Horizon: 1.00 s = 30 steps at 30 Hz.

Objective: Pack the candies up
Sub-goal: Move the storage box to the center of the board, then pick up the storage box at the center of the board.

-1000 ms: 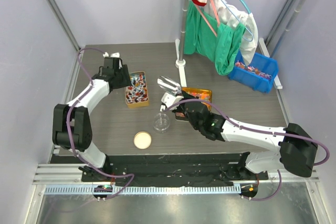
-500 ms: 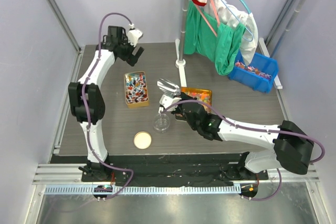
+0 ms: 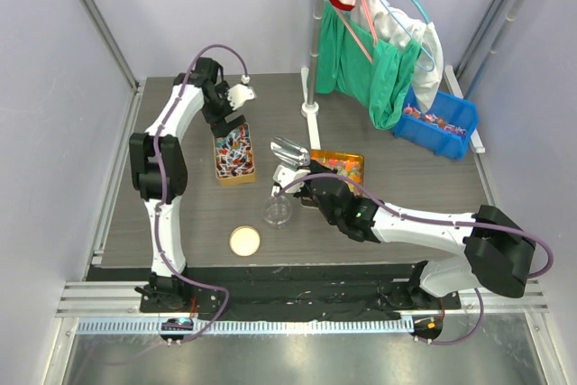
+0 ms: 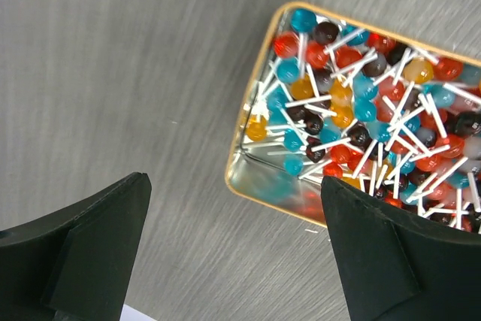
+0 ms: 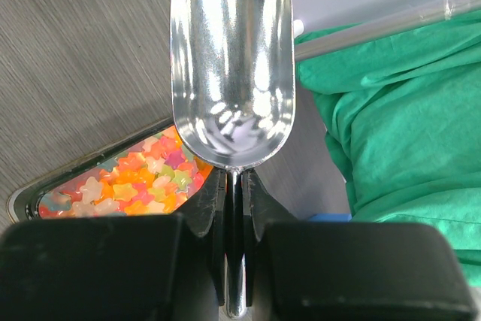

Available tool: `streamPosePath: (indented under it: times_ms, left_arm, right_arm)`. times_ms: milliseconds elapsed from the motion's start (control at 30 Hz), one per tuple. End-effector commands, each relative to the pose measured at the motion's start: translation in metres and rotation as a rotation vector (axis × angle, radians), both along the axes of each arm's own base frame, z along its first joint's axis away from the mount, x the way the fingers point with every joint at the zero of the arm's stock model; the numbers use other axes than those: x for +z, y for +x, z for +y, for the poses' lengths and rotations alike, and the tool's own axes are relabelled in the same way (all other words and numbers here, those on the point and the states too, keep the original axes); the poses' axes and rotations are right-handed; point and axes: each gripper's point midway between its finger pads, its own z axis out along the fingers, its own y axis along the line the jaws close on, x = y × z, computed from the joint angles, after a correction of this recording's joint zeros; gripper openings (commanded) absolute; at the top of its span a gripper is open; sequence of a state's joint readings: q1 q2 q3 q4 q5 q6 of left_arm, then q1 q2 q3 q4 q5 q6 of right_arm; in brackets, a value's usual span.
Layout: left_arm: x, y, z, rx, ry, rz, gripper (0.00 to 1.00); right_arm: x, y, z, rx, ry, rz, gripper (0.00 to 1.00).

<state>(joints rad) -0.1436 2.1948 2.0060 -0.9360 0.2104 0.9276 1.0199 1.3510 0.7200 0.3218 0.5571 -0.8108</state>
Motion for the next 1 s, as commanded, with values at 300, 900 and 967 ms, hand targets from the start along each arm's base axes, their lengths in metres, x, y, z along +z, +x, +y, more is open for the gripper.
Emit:
streamPosePath:
  times_ms: [300, 900, 967]
  left_arm:
    - [-0.016, 0.038, 0.012, 0.011, 0.077, -0.12, 0.81]
    - [-0.051, 0.031, 0.017, 0.034, 0.105, -0.042, 0.19]
    - [-0.052, 0.027, 0.023, 0.068, 0.125, -0.034, 0.12]
  right_arm:
    - [0.016, 0.003, 0.005, -0.008, 0.058, -0.042, 0.01]
    - [0.008, 0.004, 0.007, -0.008, 0.039, -0.036, 0.01]
    - [0.008, 0.004, 0.006, -0.008, 0.04, -0.036, 0.01]
